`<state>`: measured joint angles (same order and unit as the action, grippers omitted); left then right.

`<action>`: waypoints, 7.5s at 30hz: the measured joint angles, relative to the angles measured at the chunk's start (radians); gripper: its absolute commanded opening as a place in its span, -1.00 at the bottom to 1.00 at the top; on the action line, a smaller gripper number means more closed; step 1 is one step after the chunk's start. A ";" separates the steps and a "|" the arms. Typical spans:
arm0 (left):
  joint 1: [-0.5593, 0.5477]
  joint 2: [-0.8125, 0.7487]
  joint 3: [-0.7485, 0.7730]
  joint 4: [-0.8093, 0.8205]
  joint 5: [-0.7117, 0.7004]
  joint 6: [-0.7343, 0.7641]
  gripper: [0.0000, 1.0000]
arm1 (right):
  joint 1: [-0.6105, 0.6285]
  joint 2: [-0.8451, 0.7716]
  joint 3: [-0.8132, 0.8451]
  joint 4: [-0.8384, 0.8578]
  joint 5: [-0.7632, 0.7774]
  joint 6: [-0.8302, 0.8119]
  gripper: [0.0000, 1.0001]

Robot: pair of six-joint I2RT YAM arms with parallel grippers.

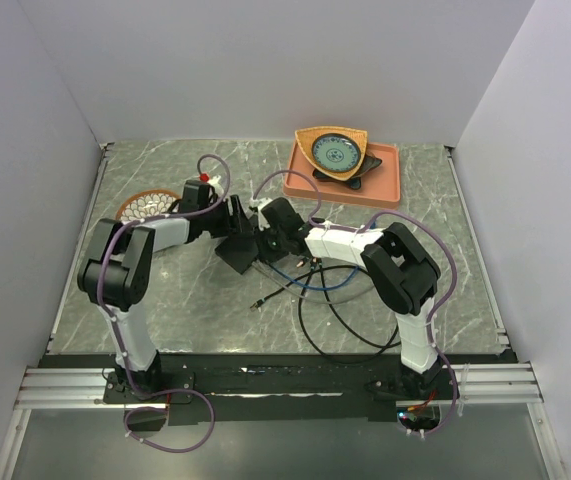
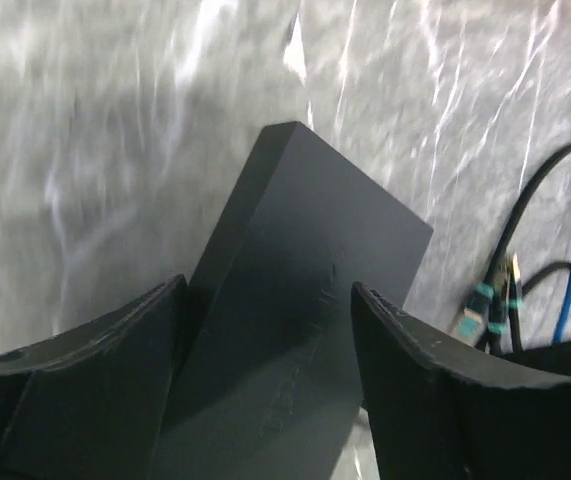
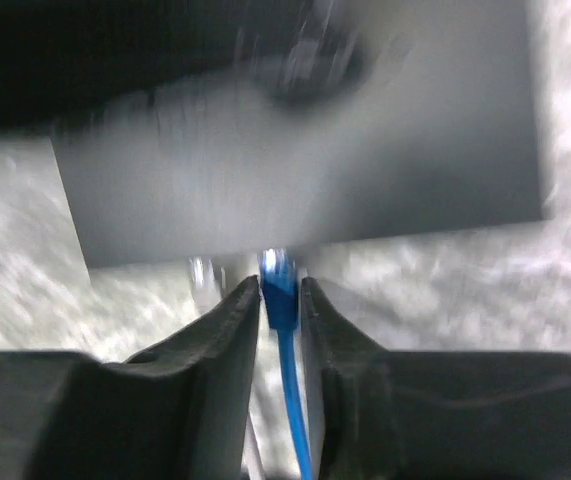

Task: Insert the plug into the switch port

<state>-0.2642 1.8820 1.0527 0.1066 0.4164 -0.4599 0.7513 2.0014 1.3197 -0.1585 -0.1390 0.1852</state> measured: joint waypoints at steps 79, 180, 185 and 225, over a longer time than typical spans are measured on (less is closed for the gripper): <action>-0.019 -0.379 -0.088 0.154 -0.005 -0.379 0.93 | -0.193 -0.278 -0.336 -0.117 0.211 0.127 -1.00; -0.169 -0.400 -0.465 0.742 0.372 -0.343 0.12 | -0.211 -0.466 -0.428 0.278 -0.721 -0.063 -1.00; -0.169 -0.396 -0.465 0.730 0.368 -0.335 0.04 | -0.211 -0.488 -0.427 0.269 -0.724 -0.064 -1.00; -0.188 -0.616 -0.437 0.401 0.018 -0.450 -0.98 | -0.011 -0.774 -0.376 0.114 -0.074 -0.154 0.74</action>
<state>-0.4522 1.2663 0.6159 0.5072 0.4339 -0.9100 0.7403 1.2278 0.9440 -0.0448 -0.2131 0.0307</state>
